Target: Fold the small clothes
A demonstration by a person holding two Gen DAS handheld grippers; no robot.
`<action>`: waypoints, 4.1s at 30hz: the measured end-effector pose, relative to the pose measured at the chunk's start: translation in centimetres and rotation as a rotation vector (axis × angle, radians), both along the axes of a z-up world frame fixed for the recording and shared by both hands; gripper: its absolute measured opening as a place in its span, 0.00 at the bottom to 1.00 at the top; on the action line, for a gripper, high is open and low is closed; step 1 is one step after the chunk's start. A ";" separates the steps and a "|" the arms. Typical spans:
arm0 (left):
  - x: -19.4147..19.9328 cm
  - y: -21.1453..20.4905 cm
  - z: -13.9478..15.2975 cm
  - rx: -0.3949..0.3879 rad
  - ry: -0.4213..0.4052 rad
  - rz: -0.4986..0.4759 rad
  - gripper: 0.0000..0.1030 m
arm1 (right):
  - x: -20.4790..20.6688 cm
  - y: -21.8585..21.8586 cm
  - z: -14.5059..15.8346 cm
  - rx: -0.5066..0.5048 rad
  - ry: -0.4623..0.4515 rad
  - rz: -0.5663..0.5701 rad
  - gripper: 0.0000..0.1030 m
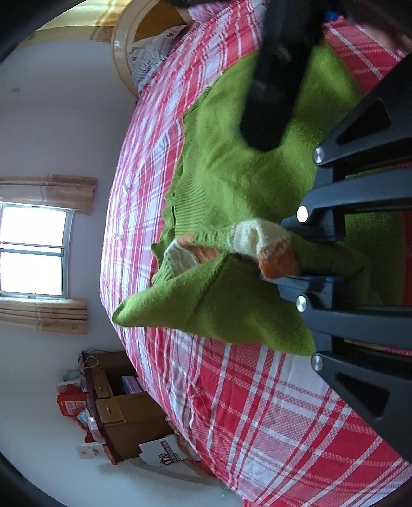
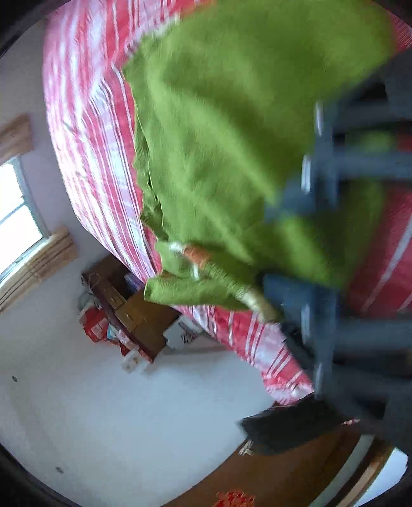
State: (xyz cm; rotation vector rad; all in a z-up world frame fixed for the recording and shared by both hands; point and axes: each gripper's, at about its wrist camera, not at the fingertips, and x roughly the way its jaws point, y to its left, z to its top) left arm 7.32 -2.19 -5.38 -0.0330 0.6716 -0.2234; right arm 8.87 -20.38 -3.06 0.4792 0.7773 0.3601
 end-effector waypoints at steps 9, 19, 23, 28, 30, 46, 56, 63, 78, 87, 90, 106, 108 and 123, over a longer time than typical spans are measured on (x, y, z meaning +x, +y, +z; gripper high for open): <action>-0.2 1.2 0.0 -0.087 -0.005 -0.002 0.14 | 6.2 3.0 0.0 0.037 0.017 0.139 0.79; -0.4 1.5 -0.1 -0.111 -0.007 -0.003 0.14 | 10.8 8.8 -0.9 -0.207 0.010 0.311 0.45; -0.2 1.5 -0.1 -0.115 0.004 -0.006 0.14 | 10.8 8.6 -1.1 -0.218 -0.020 0.296 0.31; -0.5 0.8 0.5 -0.089 -0.017 -0.031 0.14 | 9.6 6.3 -0.9 -0.154 -0.031 0.231 0.22; -1.1 -0.2 1.1 -0.057 -0.045 -0.057 0.14 | 8.9 5.4 -0.4 -0.134 -0.039 0.214 0.20; -4.4 -9.6 2.1 0.009 -0.060 -0.278 0.13 | 2.9 -6.3 0.6 -0.095 -0.023 0.025 0.19; -4.2 -9.4 0.8 -0.010 -0.013 -0.281 0.13 | 2.6 -8.6 -1.4 0.036 0.026 -0.012 0.36; -4.2 -9.5 0.7 -0.023 -0.008 -0.280 0.13 | 5.7 -9.3 -0.7 0.142 0.046 -0.036 0.68; -4.1 -12.6 3.7 -0.007 -0.073 -0.329 0.13 | 5.8 -8.5 4.4 -0.171 -0.089 -0.024 0.15; -4.5 -19.3 2.2 0.045 -0.023 -0.439 0.13 | 4.4 -15.9 1.8 -0.165 -0.004 -0.114 0.15; -5.0 -19.6 1.7 0.062 -0.024 -0.442 0.13 | 4.0 -17.1 -0.5 -0.160 0.033 -0.135 0.15; -9.0 -4.0 2.9 -0.020 -0.008 -0.353 0.62 | -8.6 -19.1 2.0 -0.011 -0.045 -0.278 0.47; -8.7 -2.5 3.0 -0.018 -0.009 -0.310 0.62 | -10.5 -17.0 3.0 -0.062 -0.081 -0.229 0.47; -3.9 -1.6 1.7 0.037 0.027 -0.177 0.65 | -8.7 -10.3 -0.7 -0.408 0.060 -0.094 0.22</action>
